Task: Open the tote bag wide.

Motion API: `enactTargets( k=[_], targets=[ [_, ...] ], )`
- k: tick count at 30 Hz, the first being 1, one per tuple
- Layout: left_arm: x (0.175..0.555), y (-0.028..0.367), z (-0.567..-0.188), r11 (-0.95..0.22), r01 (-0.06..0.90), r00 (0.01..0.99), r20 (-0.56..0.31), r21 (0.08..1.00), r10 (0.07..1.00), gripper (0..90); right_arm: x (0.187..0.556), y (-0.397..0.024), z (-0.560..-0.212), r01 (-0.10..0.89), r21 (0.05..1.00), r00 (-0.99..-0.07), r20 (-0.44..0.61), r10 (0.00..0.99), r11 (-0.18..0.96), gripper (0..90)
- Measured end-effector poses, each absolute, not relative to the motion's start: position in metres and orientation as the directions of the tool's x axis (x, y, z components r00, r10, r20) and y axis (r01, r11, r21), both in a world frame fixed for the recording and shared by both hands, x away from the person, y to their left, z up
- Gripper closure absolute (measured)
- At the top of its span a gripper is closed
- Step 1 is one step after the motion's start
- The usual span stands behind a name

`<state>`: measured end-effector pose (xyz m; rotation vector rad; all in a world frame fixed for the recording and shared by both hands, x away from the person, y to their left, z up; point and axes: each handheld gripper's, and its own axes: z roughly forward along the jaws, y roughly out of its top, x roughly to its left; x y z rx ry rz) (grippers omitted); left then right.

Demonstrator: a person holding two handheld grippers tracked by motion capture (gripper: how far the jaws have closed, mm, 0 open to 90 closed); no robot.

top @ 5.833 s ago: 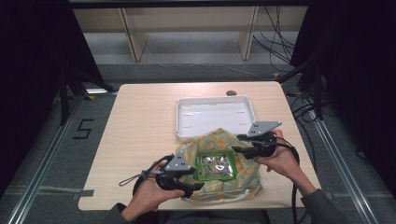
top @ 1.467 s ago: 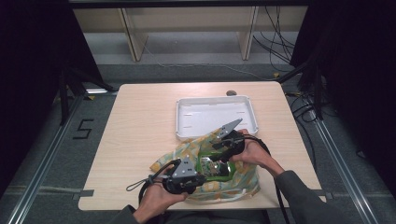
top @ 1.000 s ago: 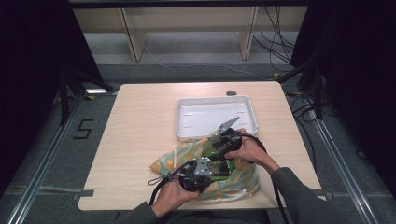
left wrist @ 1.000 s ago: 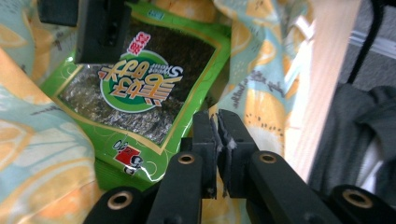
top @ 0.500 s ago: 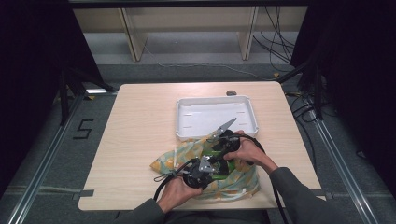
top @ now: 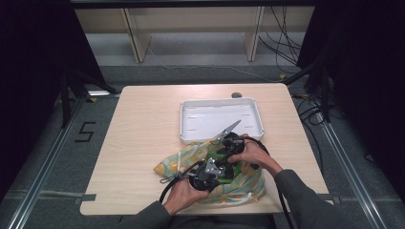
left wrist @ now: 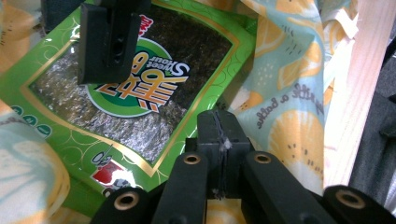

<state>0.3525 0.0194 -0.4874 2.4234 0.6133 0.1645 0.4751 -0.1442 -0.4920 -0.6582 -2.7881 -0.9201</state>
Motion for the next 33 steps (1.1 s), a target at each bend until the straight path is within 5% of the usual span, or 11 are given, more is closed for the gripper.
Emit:
enactTargets(
  k=[33],
  targets=[
    [0.353, 0.017, -0.491, -0.713, 0.374, 0.889, -0.011, 0.593, 0.458, 89.2, 0.467, -0.147, -0.465, 0.445, 0.523, -0.896, 0.267, 0.355, 0.727, 54.4]
  ],
)
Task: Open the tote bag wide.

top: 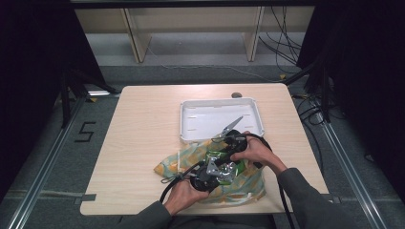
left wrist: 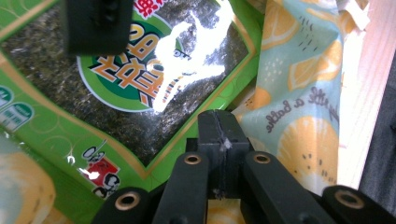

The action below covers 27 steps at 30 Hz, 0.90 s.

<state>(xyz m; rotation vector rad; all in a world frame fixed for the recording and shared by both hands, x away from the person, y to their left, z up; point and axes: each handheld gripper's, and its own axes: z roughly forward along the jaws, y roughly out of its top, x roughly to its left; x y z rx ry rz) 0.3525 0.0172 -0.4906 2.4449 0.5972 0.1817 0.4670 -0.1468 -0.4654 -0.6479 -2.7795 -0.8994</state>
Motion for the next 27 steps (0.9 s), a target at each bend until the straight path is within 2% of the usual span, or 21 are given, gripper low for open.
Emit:
enactTargets(
  k=[5, 10, 11, 18, 21, 24, 26, 27],
  targets=[
    [0.352, 0.017, -0.491, -0.706, 0.390, 0.882, -0.020, 0.592, 0.471, 89.0, 0.465, -0.148, -0.456, 0.420, 0.539, -0.907, 0.275, 0.319, 0.730, 63.4],
    [0.352, 0.017, -0.491, -0.703, 0.385, 0.882, -0.014, 0.598, 0.471, 88.7, 0.460, -0.148, -0.452, 0.430, 0.523, -0.902, 0.276, 0.331, 0.736, 66.6],
    [0.352, 0.017, -0.491, -0.702, 0.386, 0.882, -0.014, 0.598, 0.472, 88.7, 0.461, -0.147, -0.452, 0.401, 0.540, -0.915, 0.267, 0.301, 0.740, 67.3],
    [0.350, 0.016, -0.492, -0.674, 0.406, 0.869, -0.032, 0.617, 0.493, 86.8, 0.456, -0.147, -0.442, 0.399, 0.538, -0.916, 0.279, 0.289, 0.743, 75.6],
    [0.352, 0.018, -0.489, -0.707, 0.382, 0.884, -0.011, 0.596, 0.468, 85.2, 0.455, -0.147, -0.439, 0.385, 0.541, -0.920, 0.296, 0.259, 0.748, 76.6],
    [0.350, 0.016, -0.489, -0.684, 0.394, 0.875, -0.023, 0.614, 0.483, 83.5, 0.454, -0.146, -0.438, 0.381, 0.548, -0.923, 0.275, 0.270, 0.745, 76.7],
    [0.349, 0.016, -0.488, -0.668, 0.400, 0.871, -0.033, 0.627, 0.491, 82.9, 0.451, -0.146, -0.437, 0.410, 0.530, -0.910, 0.297, 0.291, 0.742, 76.7],
    [0.350, 0.017, -0.486, -0.692, 0.384, 0.882, -0.021, 0.612, 0.471, 82.4, 0.451, -0.146, -0.437, 0.410, 0.531, -0.910, 0.298, 0.289, 0.742, 76.7]
  ],
)
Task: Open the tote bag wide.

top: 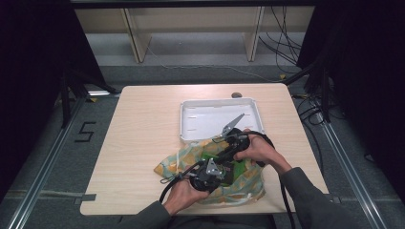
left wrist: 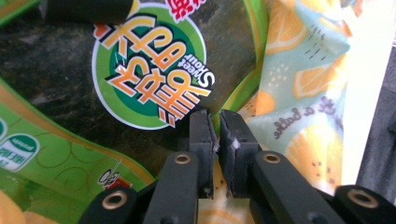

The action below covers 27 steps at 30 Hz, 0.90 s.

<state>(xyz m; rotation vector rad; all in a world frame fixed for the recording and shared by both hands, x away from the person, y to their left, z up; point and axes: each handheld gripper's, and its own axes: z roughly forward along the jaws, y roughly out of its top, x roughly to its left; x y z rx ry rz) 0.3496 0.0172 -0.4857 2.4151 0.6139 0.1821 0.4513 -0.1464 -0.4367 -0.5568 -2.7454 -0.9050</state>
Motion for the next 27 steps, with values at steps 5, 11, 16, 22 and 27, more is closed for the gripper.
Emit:
enactTargets(
  k=[5, 11, 16, 22, 27],
  targets=[
    [0.347, 0.016, -0.483, -0.675, 0.385, 0.880, -0.031, 0.630, 0.473, 80.5, 0.453, -0.148, -0.437, 0.400, 0.533, -0.913, 0.304, 0.272, 0.745, 76.7],
    [0.344, 0.023, -0.462, -0.641, 0.363, 0.884, -0.033, 0.677, 0.466, 71.5, 0.452, -0.150, -0.435, 0.390, 0.551, -0.920, 0.276, 0.279, 0.738, 76.7],
    [0.340, 0.037, -0.440, -0.607, 0.371, 0.875, -0.044, 0.703, 0.483, 62.5, 0.451, -0.154, -0.432, 0.401, 0.553, -0.915, 0.281, 0.290, 0.730, 76.8],
    [0.340, 0.054, -0.413, -0.581, 0.365, 0.863, -0.030, 0.727, 0.504, 55.1, 0.448, -0.156, -0.430, 0.423, 0.543, -0.905, 0.286, 0.314, 0.725, 76.8],
    [0.347, 0.072, -0.396, -0.542, 0.378, 0.830, -0.015, 0.750, 0.557, 51.1, 0.448, -0.157, -0.429, 0.408, 0.550, -0.913, 0.267, 0.310, 0.729, 76.8]
  ],
)
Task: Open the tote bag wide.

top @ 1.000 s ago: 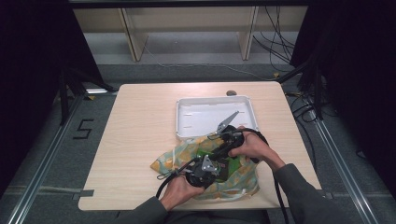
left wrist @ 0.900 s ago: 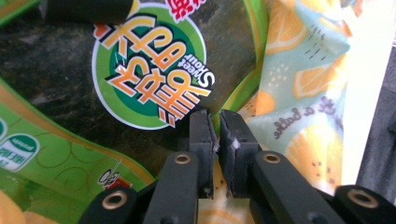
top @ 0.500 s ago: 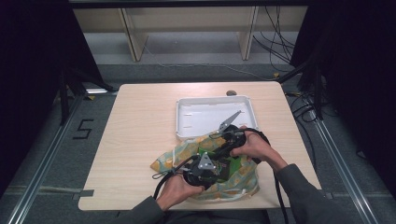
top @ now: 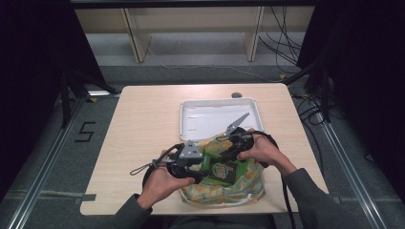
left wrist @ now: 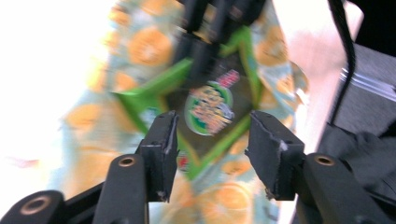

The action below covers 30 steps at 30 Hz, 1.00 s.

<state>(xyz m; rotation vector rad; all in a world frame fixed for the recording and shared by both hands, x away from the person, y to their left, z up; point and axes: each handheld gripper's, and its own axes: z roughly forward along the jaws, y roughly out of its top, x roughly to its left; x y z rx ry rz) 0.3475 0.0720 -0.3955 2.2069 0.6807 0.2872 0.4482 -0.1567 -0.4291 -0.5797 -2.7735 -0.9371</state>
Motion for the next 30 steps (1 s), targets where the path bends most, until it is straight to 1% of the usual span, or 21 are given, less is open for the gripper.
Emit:
enactTargets(
  k=[4, 7, 8, 9, 10, 13, 14, 15, 16, 17, 19, 21, 23, 24, 27, 30],
  targets=[
    [0.354, 0.086, -0.387, -0.528, 0.382, 0.797, 0.019, 0.759, 0.604, 47.6, 0.446, -0.158, -0.427, 0.411, 0.547, -0.911, 0.268, 0.313, 0.729, 76.9],
    [0.360, 0.095, -0.386, -0.518, 0.404, 0.778, 0.015, 0.754, 0.628, 45.6, 0.446, -0.158, -0.424, 0.399, 0.559, -0.917, 0.258, 0.305, 0.727, 76.9],
    [0.362, 0.097, -0.386, -0.519, 0.409, 0.773, 0.018, 0.750, 0.634, 44.9, 0.445, -0.158, -0.423, 0.393, 0.565, -0.919, 0.261, 0.294, 0.725, 76.9],
    [0.364, 0.100, -0.387, -0.517, 0.416, 0.766, 0.018, 0.748, 0.642, 44.1, 0.446, -0.158, -0.422, 0.366, 0.574, -0.930, 0.254, 0.266, 0.732, 76.9],
    [0.367, 0.102, -0.389, -0.512, 0.426, 0.757, 0.015, 0.746, 0.653, 43.4, 0.444, -0.159, -0.420, 0.383, 0.569, -0.924, 0.249, 0.292, 0.727, 76.9],
    [0.375, 0.108, -0.396, -0.490, 0.465, 0.739, -0.019, 0.738, 0.673, 41.3, 0.441, -0.159, -0.414, 0.379, 0.572, -0.925, 0.246, 0.289, 0.728, 76.9],
    [0.377, 0.110, -0.399, -0.493, 0.474, 0.738, -0.025, 0.730, 0.674, 42.0, 0.440, -0.159, -0.413, 0.374, 0.576, -0.928, 0.237, 0.289, 0.727, 76.9],
    [0.379, 0.111, -0.402, -0.484, 0.486, 0.736, -0.042, 0.728, 0.676, 43.1, 0.442, -0.158, -0.413, 0.340, 0.593, -0.940, 0.218, 0.260, 0.730, 76.9],
    [0.382, 0.112, -0.405, -0.472, 0.502, 0.734, -0.069, 0.724, 0.675, 43.5, 0.441, -0.158, -0.412, 0.335, 0.593, -0.942, 0.214, 0.258, 0.732, 76.9],
    [0.383, 0.112, -0.407, -0.463, 0.509, 0.735, -0.086, 0.725, 0.673, 46.3, 0.439, -0.159, -0.410, 0.365, 0.579, -0.931, 0.226, 0.286, 0.729, 76.9],
    [0.386, 0.113, -0.410, -0.466, 0.505, 0.746, -0.096, 0.727, 0.658, 52.2, 0.438, -0.158, -0.409, 0.346, 0.584, -0.938, 0.215, 0.271, 0.734, 76.9],
    [0.387, 0.111, -0.412, -0.469, 0.497, 0.750, -0.089, 0.730, 0.655, 65.0, 0.438, -0.158, -0.408, 0.342, 0.585, -0.940, 0.209, 0.270, 0.735, 76.9],
    [0.390, 0.110, -0.412, -0.494, 0.480, 0.759, -0.061, 0.725, 0.649, 74.0, 0.437, -0.158, -0.408, 0.341, 0.582, -0.940, 0.219, 0.261, 0.738, 76.9],
    [0.392, 0.110, -0.414, -0.500, 0.476, 0.755, -0.046, 0.723, 0.654, 75.6, 0.437, -0.158, -0.408, 0.334, 0.584, -0.943, 0.205, 0.263, 0.740, 76.9],
    [0.401, 0.110, -0.419, -0.501, 0.491, 0.745, -0.045, 0.713, 0.666, 81.5, 0.437, -0.158, -0.408, 0.318, 0.589, -0.948, 0.196, 0.250, 0.743, 76.9],
    [0.412, 0.111, -0.432, -0.508, 0.514, 0.736, -0.052, 0.692, 0.674, 82.7, 0.435, -0.158, -0.405, 0.322, 0.594, -0.947, 0.207, 0.247, 0.737, 76.9]
  ],
)
